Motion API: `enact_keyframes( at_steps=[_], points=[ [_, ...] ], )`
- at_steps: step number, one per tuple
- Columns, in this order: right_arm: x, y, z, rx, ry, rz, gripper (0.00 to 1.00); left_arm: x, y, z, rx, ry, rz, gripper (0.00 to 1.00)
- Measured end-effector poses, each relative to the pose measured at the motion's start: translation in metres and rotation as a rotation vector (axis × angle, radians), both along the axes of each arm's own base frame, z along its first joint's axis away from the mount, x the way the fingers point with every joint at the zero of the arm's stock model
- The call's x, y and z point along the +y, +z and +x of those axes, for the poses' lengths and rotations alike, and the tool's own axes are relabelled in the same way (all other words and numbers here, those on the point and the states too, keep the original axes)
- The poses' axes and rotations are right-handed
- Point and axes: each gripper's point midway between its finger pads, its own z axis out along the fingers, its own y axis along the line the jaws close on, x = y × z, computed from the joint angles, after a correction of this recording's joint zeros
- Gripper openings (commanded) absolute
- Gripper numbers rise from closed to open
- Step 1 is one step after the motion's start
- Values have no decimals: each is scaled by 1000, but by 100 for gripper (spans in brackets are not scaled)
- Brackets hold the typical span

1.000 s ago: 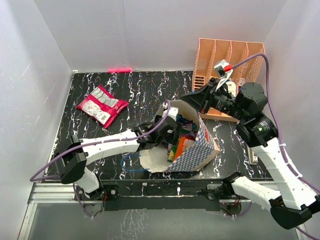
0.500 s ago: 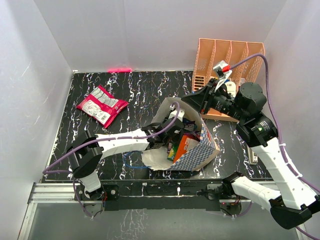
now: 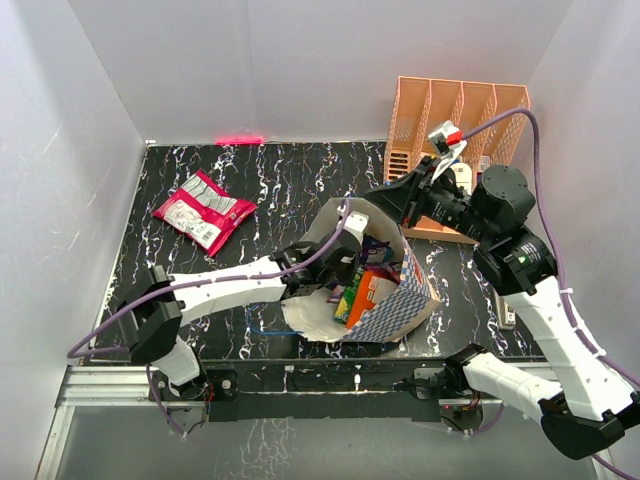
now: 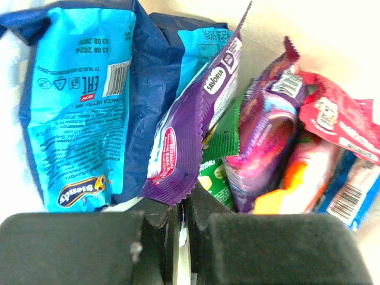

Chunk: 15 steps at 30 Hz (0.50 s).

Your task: Take the snacks out of the paper bag

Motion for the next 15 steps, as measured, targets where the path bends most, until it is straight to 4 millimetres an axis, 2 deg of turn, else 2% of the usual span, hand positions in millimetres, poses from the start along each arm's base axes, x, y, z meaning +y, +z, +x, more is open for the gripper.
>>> enact_keyframes(
  at_steps=[6, 15],
  points=[
    [-3, 3, -1, -15, -14, 1, 7, 13, 38, -12, -13, -32, -43, 0],
    [-7, 5, 0, -27, -37, -1, 7, 47, 101, -35, -51, -81, -129, 0]
  ],
)
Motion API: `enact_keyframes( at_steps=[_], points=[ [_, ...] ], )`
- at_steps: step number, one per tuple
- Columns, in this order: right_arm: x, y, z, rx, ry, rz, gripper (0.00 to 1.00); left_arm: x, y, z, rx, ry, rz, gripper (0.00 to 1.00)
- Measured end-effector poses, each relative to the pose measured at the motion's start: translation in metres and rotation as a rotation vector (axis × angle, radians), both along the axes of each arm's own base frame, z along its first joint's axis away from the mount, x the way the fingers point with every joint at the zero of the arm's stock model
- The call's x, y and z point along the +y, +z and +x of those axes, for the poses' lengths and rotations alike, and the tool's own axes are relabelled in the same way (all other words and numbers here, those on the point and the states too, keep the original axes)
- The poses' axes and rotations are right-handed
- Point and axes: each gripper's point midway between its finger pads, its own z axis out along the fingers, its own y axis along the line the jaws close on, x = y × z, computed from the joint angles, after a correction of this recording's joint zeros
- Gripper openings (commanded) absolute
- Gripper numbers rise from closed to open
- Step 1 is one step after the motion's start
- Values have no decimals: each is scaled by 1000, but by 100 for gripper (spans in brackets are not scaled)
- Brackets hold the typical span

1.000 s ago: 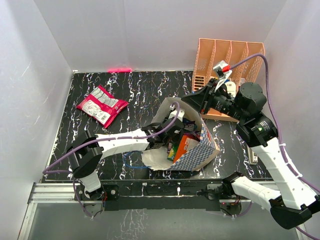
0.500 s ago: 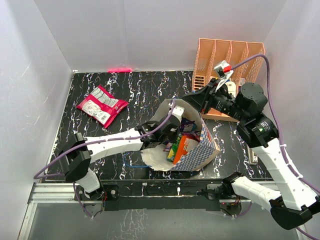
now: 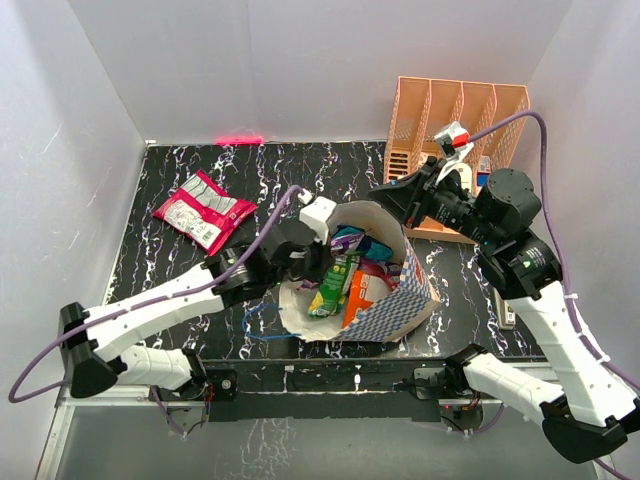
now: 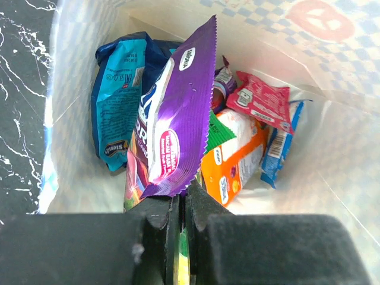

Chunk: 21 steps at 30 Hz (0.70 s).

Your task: Take the snacks out of the paper bag

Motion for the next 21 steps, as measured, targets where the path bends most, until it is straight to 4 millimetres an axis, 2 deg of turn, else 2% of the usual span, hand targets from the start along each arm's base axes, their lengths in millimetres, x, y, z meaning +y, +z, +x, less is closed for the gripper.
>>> enact_keyframes(
  at_steps=[7, 11, 17, 21],
  points=[
    [-2, -1, -2, 7, -8, -4, 7, 21, 42, -20, -33, -48, -86, 0],
    [-2, -1, -2, 7, -8, -3, 7, 23, 54, -22, -42, -47, -112, 0],
    [-2, -1, -2, 8, -8, -2, 7, 2, 35, -11, 33, -23, -33, 0],
    [-3, -1, -3, 9, -9, -1, 7, -22, 9, -1, 107, -18, 43, 0]
  ],
)
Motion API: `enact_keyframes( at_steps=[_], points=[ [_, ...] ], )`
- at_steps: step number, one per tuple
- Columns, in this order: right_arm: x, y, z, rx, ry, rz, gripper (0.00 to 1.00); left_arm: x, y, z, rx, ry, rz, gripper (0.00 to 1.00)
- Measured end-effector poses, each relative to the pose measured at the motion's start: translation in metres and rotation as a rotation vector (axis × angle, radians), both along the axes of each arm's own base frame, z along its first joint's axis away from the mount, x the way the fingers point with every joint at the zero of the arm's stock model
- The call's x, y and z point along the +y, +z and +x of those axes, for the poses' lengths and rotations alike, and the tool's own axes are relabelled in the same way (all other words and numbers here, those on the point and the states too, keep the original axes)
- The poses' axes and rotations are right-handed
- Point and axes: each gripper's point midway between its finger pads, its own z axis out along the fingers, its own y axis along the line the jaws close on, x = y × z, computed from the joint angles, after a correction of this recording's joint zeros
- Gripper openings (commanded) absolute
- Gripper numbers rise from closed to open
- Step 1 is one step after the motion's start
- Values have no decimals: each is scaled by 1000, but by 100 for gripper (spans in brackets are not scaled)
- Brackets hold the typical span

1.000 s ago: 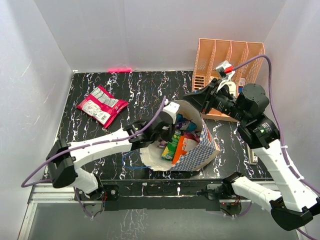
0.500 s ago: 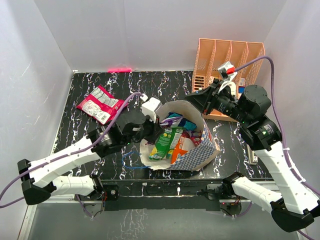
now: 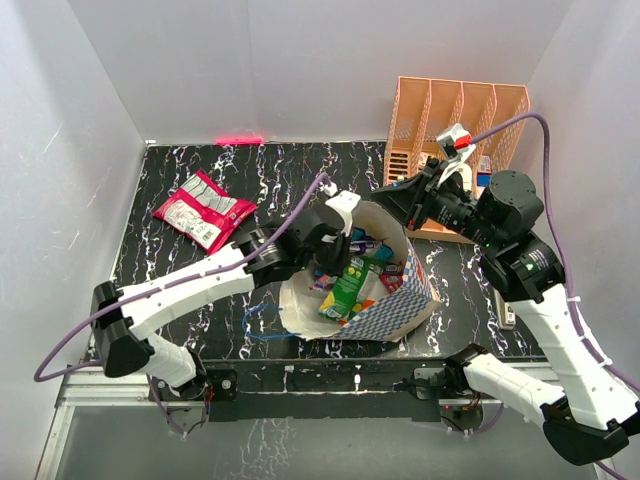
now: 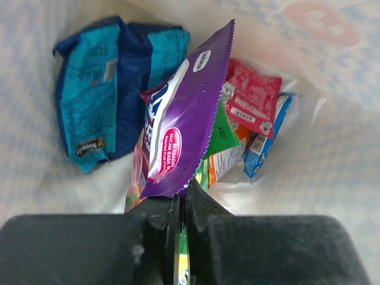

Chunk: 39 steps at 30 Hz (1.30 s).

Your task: Take the snacks out of the paper bag

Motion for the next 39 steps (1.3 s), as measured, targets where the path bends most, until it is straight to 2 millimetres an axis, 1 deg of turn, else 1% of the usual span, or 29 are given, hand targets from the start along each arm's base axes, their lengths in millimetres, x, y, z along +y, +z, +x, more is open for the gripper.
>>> enact_keyframes(
  at_steps=[2, 4, 6, 8, 13, 15, 20, 23, 27, 29, 33, 36, 39],
  points=[
    [-1, 0, -1, 0, -3, 0, 7, -4, -16, -1, 41, -3, 30, 0],
    [-2, 0, -1, 1, -7, 0, 7, -5, -24, -5, 70, -5, 41, 0],
    [-3, -1, -2, 6, -12, -2, 7, -5, -28, -7, 87, -2, 38, 0],
    [-3, -1, -2, 7, -14, -4, 7, -6, -29, -8, 100, 1, 31, 5],
    [-4, -2, -2, 6, -17, -8, 7, -4, -42, -10, 122, 15, 36, 13],
    [-4, -2, -1, 5, -18, -9, 7, -3, -46, -10, 128, 18, 41, 13],
    [-4, -2, -1, 5, -18, -9, 7, 0, -47, -11, 124, 23, 33, 12],
    [-4, -2, -1, 5, -19, -9, 7, 0, -45, -11, 120, 23, 25, 20],
    [-4, -2, -1, 4, -18, -9, 7, 0, -42, -11, 115, 28, 15, 25],
    [-4, -2, -1, 4, -18, -10, 7, 1, -41, -11, 112, 31, 10, 24],
    [-4, -2, -1, 1, -18, -11, 7, 6, -43, -12, 108, 39, 13, 10],
    [-4, -2, -1, 1, -19, -11, 7, 10, -48, -12, 109, 46, 26, 1],
    [-4, -2, -1, 1, -19, -11, 7, 12, -49, -12, 109, 49, 29, 0]
  ],
)
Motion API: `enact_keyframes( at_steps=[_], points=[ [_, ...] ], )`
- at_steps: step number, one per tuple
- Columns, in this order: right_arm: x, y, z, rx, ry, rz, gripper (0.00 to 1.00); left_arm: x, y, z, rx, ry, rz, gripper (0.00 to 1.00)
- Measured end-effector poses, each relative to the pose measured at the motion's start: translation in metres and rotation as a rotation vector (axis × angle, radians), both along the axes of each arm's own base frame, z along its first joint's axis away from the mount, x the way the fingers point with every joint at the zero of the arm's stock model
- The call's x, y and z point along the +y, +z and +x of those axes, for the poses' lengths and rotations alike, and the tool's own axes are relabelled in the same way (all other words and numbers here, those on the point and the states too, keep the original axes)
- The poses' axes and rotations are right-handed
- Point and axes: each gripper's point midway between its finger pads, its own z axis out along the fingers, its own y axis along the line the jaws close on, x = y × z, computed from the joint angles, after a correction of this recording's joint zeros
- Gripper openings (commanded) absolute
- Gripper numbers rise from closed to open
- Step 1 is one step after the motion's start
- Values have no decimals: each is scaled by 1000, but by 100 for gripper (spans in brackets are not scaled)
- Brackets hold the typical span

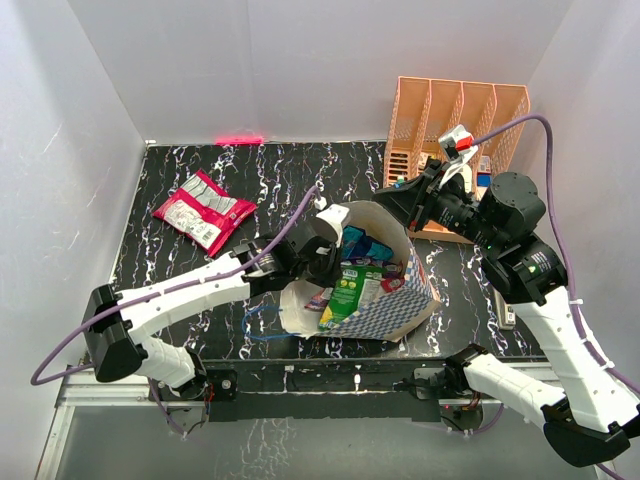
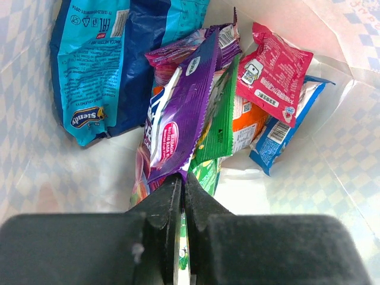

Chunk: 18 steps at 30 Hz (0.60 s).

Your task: Take the snacks out of the paper bag

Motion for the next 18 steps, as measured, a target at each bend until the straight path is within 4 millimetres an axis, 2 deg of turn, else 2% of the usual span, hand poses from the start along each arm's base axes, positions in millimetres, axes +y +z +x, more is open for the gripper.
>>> enact_keyframes(
  at_steps=[8, 18],
  points=[
    [0, 2, 0, -2, 0, 1, 7, 7, 7, -4, -3, 0, -5, 0],
    [0, 1, 1, 1, -1, -1, 7, 16, 27, -11, -10, -10, -35, 2]
  ],
)
